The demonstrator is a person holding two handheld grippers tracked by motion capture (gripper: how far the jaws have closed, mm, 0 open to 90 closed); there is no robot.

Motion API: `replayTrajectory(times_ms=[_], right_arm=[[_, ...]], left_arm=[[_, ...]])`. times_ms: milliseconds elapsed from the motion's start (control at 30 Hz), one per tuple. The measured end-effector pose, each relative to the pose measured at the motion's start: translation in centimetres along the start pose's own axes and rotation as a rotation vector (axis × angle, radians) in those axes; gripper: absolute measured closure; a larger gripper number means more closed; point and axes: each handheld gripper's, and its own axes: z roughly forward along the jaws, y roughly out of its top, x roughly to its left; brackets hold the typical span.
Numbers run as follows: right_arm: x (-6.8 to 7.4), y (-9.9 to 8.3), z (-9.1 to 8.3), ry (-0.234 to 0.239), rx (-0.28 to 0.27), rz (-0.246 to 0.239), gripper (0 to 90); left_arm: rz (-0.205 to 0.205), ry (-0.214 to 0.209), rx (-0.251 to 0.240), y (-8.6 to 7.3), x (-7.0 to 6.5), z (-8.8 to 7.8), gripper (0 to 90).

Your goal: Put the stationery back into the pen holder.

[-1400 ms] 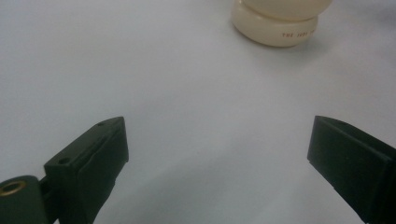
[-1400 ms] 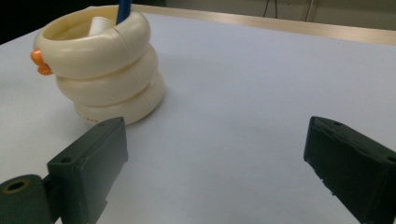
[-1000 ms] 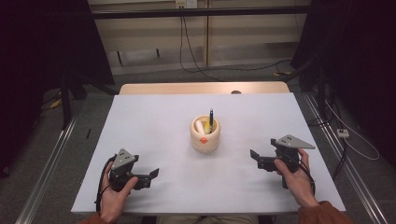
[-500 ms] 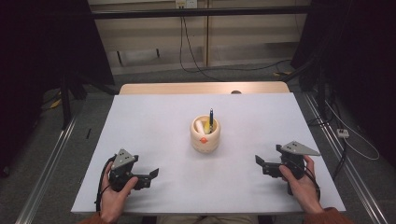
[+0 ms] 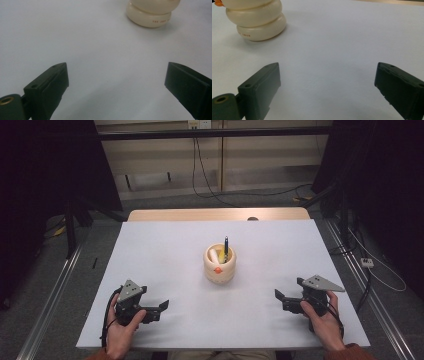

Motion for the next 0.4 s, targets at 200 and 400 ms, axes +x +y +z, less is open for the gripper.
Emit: replayTrajectory(times_ms=[200,400], right_arm=[[0.11,-0.03,0.12,0.001,0.004,-0.015,6.6],[0.14,-0.03,0.22,-0.004,0.005,-0.021,6.5]], left_arm=[[0.001,0.004,-0.005,0.03,0.11,-0.07,5.3],[-0.005,0.004,-0.005,0.04,0.16,-0.06,5.3]])
